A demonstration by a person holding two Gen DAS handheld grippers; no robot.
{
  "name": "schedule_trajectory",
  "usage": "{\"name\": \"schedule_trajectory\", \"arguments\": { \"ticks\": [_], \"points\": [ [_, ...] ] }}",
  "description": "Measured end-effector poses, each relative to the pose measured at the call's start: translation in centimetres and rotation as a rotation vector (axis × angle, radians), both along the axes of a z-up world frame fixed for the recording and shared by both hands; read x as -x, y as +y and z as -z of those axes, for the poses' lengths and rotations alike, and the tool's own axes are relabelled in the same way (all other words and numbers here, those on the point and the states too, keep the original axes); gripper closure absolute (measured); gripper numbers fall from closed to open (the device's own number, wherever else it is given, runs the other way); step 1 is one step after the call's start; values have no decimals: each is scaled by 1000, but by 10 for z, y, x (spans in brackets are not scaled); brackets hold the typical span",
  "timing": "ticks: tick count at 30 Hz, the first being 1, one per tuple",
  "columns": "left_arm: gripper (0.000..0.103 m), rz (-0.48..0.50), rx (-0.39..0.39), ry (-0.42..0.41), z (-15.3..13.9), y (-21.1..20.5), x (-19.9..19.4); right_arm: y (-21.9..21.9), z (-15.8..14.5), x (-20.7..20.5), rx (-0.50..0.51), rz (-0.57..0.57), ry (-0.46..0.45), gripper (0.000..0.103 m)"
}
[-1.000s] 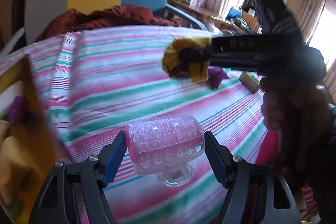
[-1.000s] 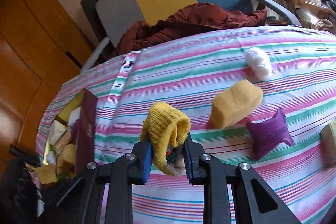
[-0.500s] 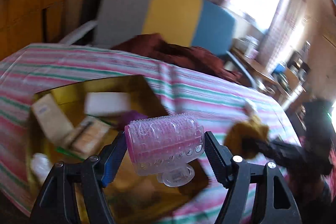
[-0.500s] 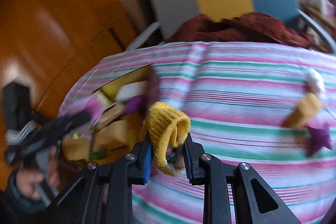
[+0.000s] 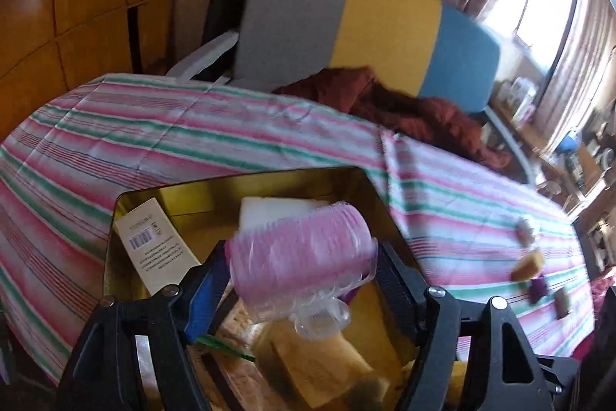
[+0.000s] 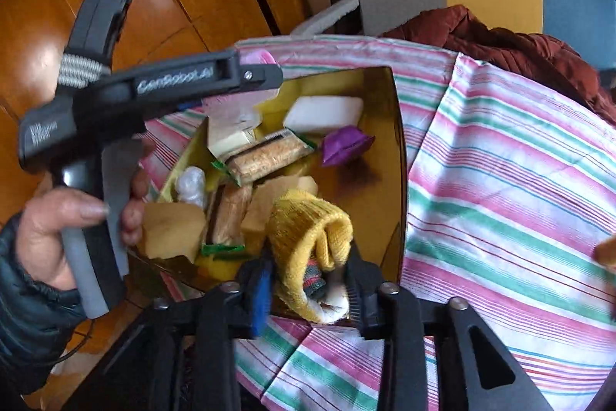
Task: Organize objects
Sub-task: 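Carry the pink roller with the left tool while the right tool carries the yellow glove into tray, then open both tools and move them back toward the remaining items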
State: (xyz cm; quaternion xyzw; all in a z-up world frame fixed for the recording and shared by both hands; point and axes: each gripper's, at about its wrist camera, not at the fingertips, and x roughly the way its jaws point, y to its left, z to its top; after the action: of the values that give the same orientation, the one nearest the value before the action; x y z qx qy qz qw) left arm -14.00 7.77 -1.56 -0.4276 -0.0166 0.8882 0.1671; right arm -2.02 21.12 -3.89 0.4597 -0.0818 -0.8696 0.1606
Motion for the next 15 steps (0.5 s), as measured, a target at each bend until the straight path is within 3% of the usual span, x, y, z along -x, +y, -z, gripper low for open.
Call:
{"name": "schedule_trajectory", "arguments": {
  "ticks": [2,5,15],
  "points": [
    [20,-17,-7,3,1,-3,-1,-4,4,2,-23,7,-9,49],
    [20,-22,9,25,1,-4,-9,-5,5,1,-15,12,-7,42],
    [20,-52,46,92,-9,-17,-55,-1,-5,-12,-33,66,38,40]
  ]
}}
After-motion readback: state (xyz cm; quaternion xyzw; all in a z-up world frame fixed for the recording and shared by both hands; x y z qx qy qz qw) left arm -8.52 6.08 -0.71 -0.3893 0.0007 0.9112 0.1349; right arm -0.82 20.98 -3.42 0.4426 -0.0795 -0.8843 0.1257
